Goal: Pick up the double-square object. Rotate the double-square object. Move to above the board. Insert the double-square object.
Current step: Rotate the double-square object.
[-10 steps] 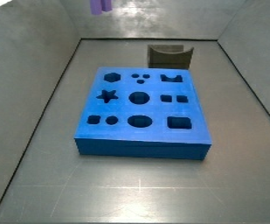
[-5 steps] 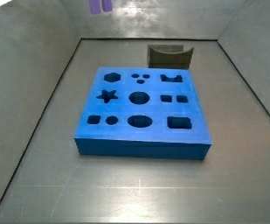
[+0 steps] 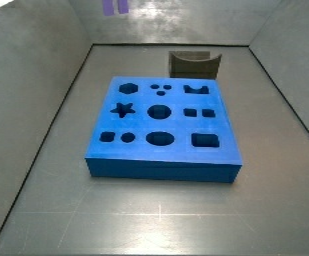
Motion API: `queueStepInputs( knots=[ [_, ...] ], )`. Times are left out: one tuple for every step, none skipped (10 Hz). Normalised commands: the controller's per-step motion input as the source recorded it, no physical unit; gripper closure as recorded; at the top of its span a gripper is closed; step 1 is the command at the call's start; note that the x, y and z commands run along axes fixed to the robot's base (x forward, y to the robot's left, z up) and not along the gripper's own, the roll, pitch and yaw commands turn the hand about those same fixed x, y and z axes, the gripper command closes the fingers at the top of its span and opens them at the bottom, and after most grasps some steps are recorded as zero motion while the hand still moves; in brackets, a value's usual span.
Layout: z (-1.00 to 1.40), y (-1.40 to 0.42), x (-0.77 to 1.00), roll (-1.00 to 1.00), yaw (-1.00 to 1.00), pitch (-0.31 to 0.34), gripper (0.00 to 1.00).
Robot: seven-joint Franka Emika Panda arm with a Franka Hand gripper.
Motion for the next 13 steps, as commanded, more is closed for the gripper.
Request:
queueStepInputs(
  knots=[
    [0.00, 0.00, 0.00, 0.00, -1.00, 0.000, 1.00],
    [0.00, 0.00, 0.00, 0.00, -0.85, 0.000, 1.00],
    [0.00, 0.01, 0.00, 0.00, -0.68, 0.000, 1.00],
    [0.00, 0.01, 0.00, 0.00, -0.40, -0.001, 1.00],
    [-1.00, 0.00, 0.00, 0.00, 0.00, 0.000, 1.00],
    [-1.00, 0.00, 0.01, 0.00, 0.06, -0.018, 1.00],
    [-1.00, 0.00, 0.02, 0.00, 0.06, -0.020, 1.00],
    [-1.00, 0.00, 0.02, 0.00, 0.05, -0.022, 1.00],
    [-1.00, 0.00, 0.02, 0.00, 0.04, -0.031, 1.00],
    [-1.00, 0.00, 0.02, -0.01, 0.03, -0.041, 1.00],
    [-1.00, 0.00, 0.02, -0.01, 0.03, -0.048, 1.00],
    [-1.00, 0.00, 0.03, -0.02, 0.02, -0.048, 1.00],
    [-1.00, 0.00, 0.03, -0.02, 0.02, -0.052, 1.00]
  ],
)
